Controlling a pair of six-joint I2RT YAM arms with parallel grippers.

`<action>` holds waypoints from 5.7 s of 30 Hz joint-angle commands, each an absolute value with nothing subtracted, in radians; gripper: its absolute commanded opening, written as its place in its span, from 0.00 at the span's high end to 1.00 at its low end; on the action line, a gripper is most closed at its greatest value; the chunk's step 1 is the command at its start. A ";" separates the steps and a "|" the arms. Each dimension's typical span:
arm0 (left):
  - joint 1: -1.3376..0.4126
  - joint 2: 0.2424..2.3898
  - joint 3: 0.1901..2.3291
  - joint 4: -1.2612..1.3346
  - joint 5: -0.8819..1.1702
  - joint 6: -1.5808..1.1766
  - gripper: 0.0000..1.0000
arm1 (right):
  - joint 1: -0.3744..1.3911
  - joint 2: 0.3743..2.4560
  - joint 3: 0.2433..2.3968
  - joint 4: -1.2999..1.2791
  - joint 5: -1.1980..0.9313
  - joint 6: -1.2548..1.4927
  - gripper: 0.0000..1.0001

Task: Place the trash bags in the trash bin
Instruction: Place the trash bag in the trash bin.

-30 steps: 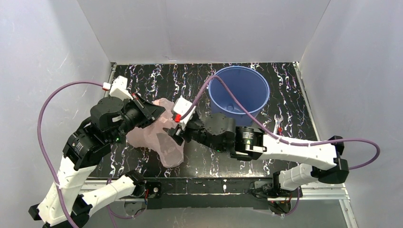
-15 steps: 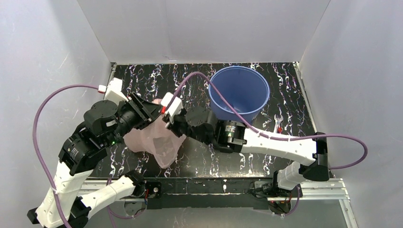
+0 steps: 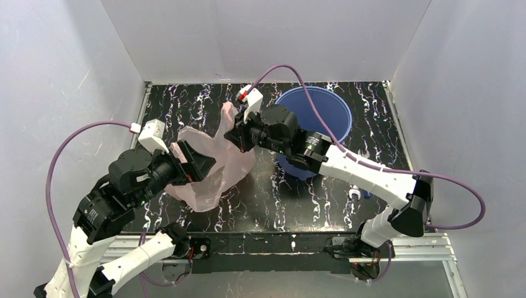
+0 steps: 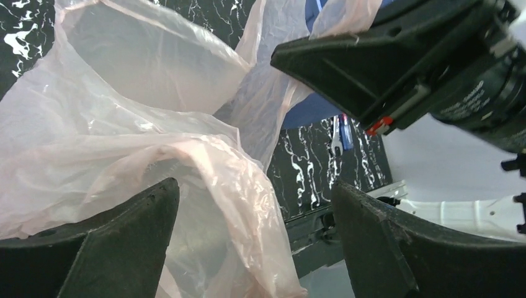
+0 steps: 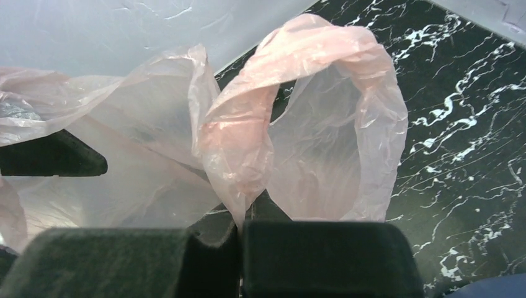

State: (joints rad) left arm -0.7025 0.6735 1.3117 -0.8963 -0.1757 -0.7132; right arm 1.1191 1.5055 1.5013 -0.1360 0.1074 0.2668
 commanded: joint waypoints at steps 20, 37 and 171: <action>-0.704 0.782 1.560 -1.179 -0.133 -0.441 0.08 | 0.997 1.539 1.693 -0.294 -0.045 0.382 0.99; -0.704 0.802 1.567 -1.207 -0.062 -0.389 0.32 | 0.892 1.576 1.732 -0.322 -0.166 0.422 0.99; -0.417 1.415 2.060 -0.495 0.062 -0.609 1.00 | 0.884 0.918 1.771 -1.028 -0.008 0.062 0.18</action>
State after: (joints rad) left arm -0.4316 1.4239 2.0468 -0.5049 0.0025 -0.5793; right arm 0.8837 0.9009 1.9148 -0.9432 -0.1078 -0.0181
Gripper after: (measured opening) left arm 0.008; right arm 0.846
